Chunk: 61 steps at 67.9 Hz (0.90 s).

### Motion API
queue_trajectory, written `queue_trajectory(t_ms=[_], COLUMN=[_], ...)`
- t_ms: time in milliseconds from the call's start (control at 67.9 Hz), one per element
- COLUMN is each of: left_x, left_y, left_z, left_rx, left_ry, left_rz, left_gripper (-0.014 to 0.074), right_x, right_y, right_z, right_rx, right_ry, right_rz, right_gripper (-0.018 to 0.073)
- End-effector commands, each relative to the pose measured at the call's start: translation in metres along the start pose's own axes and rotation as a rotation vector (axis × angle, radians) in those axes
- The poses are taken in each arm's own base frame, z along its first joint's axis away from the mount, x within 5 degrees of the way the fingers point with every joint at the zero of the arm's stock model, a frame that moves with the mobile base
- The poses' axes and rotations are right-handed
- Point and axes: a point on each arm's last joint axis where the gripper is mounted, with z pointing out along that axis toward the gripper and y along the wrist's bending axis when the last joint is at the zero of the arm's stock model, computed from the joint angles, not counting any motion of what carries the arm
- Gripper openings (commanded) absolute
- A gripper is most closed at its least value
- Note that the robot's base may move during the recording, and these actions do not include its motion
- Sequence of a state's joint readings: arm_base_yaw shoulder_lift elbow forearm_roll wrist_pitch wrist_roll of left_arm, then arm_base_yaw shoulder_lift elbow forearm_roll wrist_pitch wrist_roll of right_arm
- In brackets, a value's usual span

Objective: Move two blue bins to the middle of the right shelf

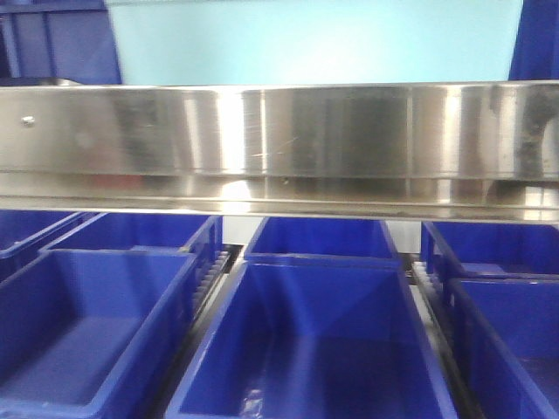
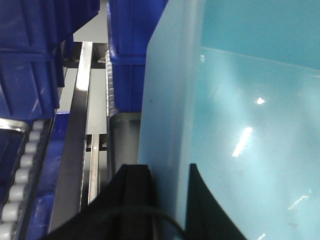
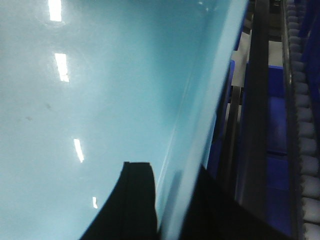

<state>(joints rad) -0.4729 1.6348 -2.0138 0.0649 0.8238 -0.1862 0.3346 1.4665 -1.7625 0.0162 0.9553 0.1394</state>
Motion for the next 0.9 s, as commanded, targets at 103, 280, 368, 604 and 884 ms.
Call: queue_trajectory(t_ms=[103, 280, 368, 604, 884], left_x=[-0.0147, -0.0147, -0.0147, -0.0147, -0.0147], left_y=[-0.006, -0.006, -0.006, -0.006, -0.006], left_z=[-0.0142, -0.0142, -0.0142, -0.0142, -0.0142], left_rx=[0.063, 0.063, 0.063, 0.063, 0.063], left_ry=[-0.114, -0.114, -0.114, -0.114, -0.114], left_rz=[-0.066, -0.066, -0.066, -0.066, -0.066], left_gripper=[-0.0111, -0.0111, -0.0111, -0.0111, -0.0111], right_x=[-0.0041, -0.0041, -0.0041, -0.0041, -0.0041], right_y=[0.0001, 0.0001, 0.0001, 0.0001, 0.0001], right_z=[-0.0028, -0.0028, -0.0028, -0.0028, -0.0028], right_rx=[0.0, 0.0, 0.0, 0.0, 0.0], right_ry=[-0.034, -0.034, -0.034, -0.034, -0.034], right_rz=[-0.032, -0.032, -0.032, -0.032, -0.032], right_gripper=[-0.0153, -0.0153, -0.0153, -0.0153, -0.0153])
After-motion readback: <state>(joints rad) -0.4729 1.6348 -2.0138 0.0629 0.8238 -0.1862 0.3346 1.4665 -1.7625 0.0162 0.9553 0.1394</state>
